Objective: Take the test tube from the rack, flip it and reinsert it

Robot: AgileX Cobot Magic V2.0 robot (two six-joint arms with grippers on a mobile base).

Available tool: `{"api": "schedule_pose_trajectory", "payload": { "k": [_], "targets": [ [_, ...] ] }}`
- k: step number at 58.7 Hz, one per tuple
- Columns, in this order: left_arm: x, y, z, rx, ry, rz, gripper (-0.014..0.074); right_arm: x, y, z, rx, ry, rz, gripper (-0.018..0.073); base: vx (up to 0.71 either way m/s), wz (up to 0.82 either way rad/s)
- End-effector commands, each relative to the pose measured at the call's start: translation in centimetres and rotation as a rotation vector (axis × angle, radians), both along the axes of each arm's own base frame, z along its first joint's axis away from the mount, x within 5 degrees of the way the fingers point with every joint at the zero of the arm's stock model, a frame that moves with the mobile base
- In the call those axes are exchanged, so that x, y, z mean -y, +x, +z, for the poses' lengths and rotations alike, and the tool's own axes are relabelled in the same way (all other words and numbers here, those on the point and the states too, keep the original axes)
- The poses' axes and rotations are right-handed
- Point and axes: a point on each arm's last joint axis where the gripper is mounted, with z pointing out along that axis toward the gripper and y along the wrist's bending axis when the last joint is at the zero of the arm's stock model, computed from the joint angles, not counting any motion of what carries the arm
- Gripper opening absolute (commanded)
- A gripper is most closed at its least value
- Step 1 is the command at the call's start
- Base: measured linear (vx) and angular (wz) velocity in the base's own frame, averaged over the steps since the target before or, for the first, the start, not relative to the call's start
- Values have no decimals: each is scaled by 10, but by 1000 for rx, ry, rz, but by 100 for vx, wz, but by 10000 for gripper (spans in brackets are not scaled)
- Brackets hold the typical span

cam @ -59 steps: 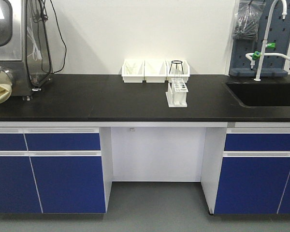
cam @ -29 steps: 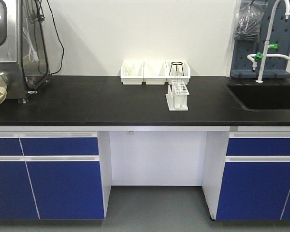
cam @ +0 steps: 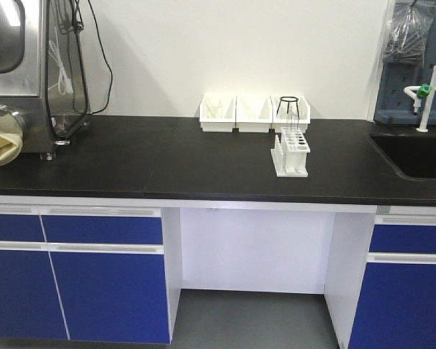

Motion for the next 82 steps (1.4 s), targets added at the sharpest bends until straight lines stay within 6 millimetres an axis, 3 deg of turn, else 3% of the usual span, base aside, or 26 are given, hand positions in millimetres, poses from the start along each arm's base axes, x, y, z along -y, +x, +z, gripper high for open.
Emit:
{"api": "schedule_pose_trajectory", "payload": {
  "k": [1, 82],
  "targets": [
    [1, 1, 8, 99, 3, -11, -6, 0, -1, 8, 92, -1, -2, -12, 15, 1],
    [1, 1, 8, 99, 3, -11, -6, 0, -1, 8, 92, -1, -2, -12, 30, -6]
  ]
}}
